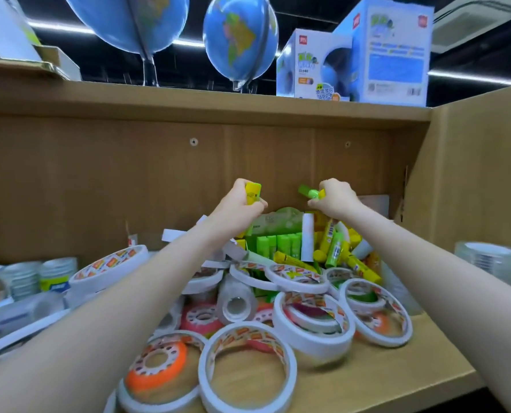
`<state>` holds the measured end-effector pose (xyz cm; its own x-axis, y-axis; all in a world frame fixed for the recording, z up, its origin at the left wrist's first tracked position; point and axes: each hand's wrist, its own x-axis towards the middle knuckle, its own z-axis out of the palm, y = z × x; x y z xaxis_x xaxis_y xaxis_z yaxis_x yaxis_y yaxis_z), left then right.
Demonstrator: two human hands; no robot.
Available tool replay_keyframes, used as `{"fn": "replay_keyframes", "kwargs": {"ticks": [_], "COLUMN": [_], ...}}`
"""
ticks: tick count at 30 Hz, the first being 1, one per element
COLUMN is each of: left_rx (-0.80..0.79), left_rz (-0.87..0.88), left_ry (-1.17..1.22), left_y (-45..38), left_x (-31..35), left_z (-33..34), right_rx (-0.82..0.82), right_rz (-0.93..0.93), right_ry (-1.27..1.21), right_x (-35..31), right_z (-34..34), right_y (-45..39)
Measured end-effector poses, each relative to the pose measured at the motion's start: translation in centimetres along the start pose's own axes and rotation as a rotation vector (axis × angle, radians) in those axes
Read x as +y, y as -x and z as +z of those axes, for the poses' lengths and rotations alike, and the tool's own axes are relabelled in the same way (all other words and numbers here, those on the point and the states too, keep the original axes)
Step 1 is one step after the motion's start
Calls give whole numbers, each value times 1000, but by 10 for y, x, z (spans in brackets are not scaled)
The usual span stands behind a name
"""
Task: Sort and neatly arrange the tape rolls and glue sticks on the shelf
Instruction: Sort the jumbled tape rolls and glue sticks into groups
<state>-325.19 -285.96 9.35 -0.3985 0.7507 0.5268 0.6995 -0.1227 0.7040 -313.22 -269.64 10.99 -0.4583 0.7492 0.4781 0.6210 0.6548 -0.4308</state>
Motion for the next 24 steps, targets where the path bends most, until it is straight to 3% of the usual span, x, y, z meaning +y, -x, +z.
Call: {"fn": "replay_keyframes", "kwargs": {"ticks": [5,10,14,21,24], "left_rx": [-52,-131,-187,-204,-196], "left_rz": [34,58,51,59,63], "left_ry": [-10,-50,-48,-53,-45], "left_y": [-6,-17,-23,-28,-29], "left_x": [4,9,14,8,3], "left_z": [13,38,51,57,60], "right_rx": [-31,-205,-141,-268,-196], "right_rz": [58,141,251,315,291], "right_ry": [10,323,437,248,231], "right_x": [24,59,91,118,124], "right_z": [-40,-70,-62,-49,-51], "right_y": [-8,-7,-11,-14,-13]}}
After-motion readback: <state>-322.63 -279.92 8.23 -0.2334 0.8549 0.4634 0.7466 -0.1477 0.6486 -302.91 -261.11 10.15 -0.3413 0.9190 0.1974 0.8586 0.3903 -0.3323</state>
